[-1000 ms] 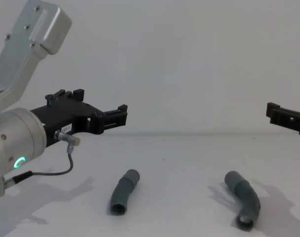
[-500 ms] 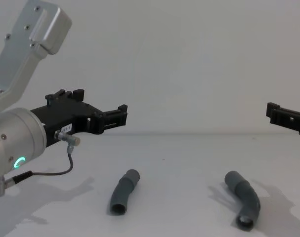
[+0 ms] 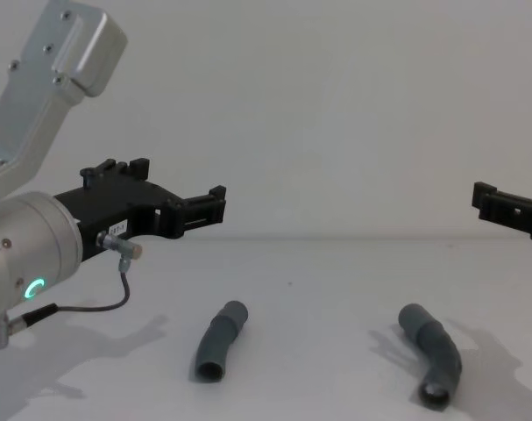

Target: Use both hands to pick up one end of the pipe from the table, align the ends, and insert them.

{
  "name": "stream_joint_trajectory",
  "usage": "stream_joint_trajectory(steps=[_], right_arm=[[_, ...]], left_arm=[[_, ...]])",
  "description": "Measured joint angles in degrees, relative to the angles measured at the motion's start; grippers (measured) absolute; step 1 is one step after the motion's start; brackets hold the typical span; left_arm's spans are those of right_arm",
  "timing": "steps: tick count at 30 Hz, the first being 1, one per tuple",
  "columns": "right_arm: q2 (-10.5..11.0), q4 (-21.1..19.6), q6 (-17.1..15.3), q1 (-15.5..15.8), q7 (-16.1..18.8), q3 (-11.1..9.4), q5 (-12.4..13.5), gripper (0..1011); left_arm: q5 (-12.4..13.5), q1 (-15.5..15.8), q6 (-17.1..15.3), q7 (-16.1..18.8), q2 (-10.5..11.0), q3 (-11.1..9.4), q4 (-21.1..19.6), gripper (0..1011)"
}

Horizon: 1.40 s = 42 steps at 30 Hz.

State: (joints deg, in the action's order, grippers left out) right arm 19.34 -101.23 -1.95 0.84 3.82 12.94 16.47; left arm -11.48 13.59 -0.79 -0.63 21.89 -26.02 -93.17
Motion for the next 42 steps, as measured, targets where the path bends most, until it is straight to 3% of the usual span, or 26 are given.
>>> stream_joint_trajectory(steps=[22,34,42], right_arm=[[0.0,0.0,0.0,0.0,0.0,0.0,0.0,1001],[0.0,0.0,0.0,0.0,0.0,0.0,0.0,1001],[0.0,0.0,0.0,0.0,0.0,0.0,0.0,1001]], left_arm=[[-0.1,0.5,-0.8,-1.2,0.1,-0.2,0.0,1001],[-3.6,2.0,-7.9,-6.1,0.5,-0.2,-0.9,1001],[-7.0,2.9,-15.4,-8.4,0.3,0.7,-2.2,1001]])
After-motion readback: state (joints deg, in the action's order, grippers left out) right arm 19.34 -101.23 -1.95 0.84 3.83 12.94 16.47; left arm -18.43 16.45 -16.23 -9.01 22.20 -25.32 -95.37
